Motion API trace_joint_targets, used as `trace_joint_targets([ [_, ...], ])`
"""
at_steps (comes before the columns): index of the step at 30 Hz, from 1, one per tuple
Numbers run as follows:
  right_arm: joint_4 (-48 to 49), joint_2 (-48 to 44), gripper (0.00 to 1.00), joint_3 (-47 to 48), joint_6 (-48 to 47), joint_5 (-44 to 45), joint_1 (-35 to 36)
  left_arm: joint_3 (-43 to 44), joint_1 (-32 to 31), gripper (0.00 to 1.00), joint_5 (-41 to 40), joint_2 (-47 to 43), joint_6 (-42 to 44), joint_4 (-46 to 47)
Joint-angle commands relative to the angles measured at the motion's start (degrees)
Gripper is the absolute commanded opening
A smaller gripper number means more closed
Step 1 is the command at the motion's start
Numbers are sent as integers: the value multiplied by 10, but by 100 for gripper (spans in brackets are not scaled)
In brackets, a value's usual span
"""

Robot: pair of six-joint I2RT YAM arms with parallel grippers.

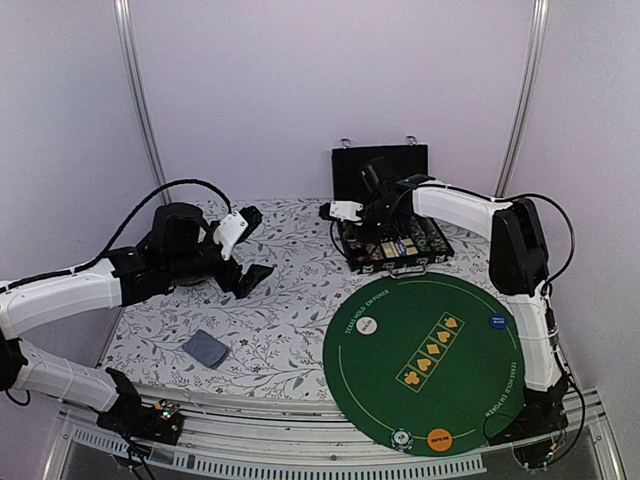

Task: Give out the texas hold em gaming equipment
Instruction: Pick up the pile of poker chips from the chip case, then place the poker chips pile in the small blind area.

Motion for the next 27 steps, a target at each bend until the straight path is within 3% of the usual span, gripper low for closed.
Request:
trace_joint_targets([
  [1,26,-40,2,3,88,-61,-20,-1,2,98,5,-11,-1,7],
  [8,-8,-128,2,-34,314,-128,-72,2,1,98,7,-18,-4,6],
  [10,-9,-195,2,-117,421,-136,-87,4,2,98,6,-21,-6,5],
  [17,73,-502,2,-544,721,-108,-148,10,-1,98,16,-37,-20,7],
  [22,80,-634,2,-716,802,-126,-246,8,-3,98,25,-47,-27,13],
  [27,187,-695,2,-841,865,-157,-380,9,-5,98,25,-49,-31,13],
])
